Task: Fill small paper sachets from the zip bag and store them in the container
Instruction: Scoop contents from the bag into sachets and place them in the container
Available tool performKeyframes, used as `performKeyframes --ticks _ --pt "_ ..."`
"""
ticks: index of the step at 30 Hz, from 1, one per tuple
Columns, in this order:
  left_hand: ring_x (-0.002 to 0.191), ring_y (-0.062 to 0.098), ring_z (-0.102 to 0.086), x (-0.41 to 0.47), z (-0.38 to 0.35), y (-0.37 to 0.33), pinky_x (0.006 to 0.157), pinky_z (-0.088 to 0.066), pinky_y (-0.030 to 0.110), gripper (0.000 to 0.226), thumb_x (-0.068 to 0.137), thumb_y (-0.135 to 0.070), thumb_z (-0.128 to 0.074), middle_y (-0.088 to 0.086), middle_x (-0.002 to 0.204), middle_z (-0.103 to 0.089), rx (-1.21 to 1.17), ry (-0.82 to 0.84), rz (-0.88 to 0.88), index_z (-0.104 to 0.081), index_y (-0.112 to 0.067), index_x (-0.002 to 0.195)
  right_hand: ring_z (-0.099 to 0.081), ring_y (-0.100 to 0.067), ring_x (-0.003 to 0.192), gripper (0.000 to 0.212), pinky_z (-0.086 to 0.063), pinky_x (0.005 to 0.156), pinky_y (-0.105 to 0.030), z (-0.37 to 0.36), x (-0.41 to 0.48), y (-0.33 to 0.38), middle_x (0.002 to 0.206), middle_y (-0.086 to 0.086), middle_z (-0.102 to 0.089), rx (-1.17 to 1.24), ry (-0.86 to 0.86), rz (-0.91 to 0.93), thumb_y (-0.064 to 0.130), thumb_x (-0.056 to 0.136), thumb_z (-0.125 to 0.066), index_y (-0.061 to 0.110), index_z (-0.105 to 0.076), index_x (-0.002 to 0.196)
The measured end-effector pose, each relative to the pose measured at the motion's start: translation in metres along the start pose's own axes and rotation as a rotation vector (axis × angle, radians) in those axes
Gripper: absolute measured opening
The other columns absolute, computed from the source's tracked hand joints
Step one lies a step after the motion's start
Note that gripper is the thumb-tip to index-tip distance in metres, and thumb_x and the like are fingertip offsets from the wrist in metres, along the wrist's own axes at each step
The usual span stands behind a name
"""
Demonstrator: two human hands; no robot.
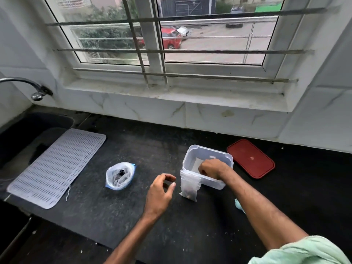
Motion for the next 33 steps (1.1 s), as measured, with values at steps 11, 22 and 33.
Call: performKeyframes --ticks 11,22,33 --pt "0.082 0.000 -0.062 0.004 0.002 -0.015 0.071 -0.054 0.022 0.015 0.087 -0.017 -0.068 -0.013 0.093 -0.066 0.007 0.001 0.014 -0.064 -0.029 0.093 -0.062 -0.024 0.090 0.025 -0.038 0.073 -0.032 0.001 0.000 0.006 0.106 0.000 -0.068 -0.093 0.009 -0.014 0.014 0.089 -0.045 0.011 -0.068 0.096" --pt "0.082 0.000 -0.062 -0.010 0.008 -0.013 0.072 -0.055 0.025 0.013 0.087 -0.017 -0.068 -0.012 0.093 -0.067 0.010 -0.013 0.052 -0.064 -0.028 0.093 -0.062 -0.028 0.104 0.024 -0.045 0.083 -0.038 0.002 -0.007 0.008 0.116 -0.003 -0.064 -0.129 0.050 0.001 0.016 0.092 -0.045 0.011 -0.062 0.108" --pt "0.074 0.007 -0.067 0.009 0.008 -0.046 0.061 -0.052 0.020 0.006 0.089 -0.019 -0.068 -0.007 0.085 -0.072 -0.190 -0.028 0.108 -0.067 -0.024 0.091 -0.060 -0.003 0.066 0.006 -0.049 0.062 -0.019 0.071 -0.072 -0.007 0.076 0.008 -0.069 0.813 -0.529 -0.232 0.023 0.082 -0.071 0.019 -0.067 0.081"
Point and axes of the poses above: each hand's wrist, its own x-axis towards the middle knuckle, its own z-axis out of the back of the hand, y = z × x, the point moved 7 cm from there along x, towards the middle knuckle
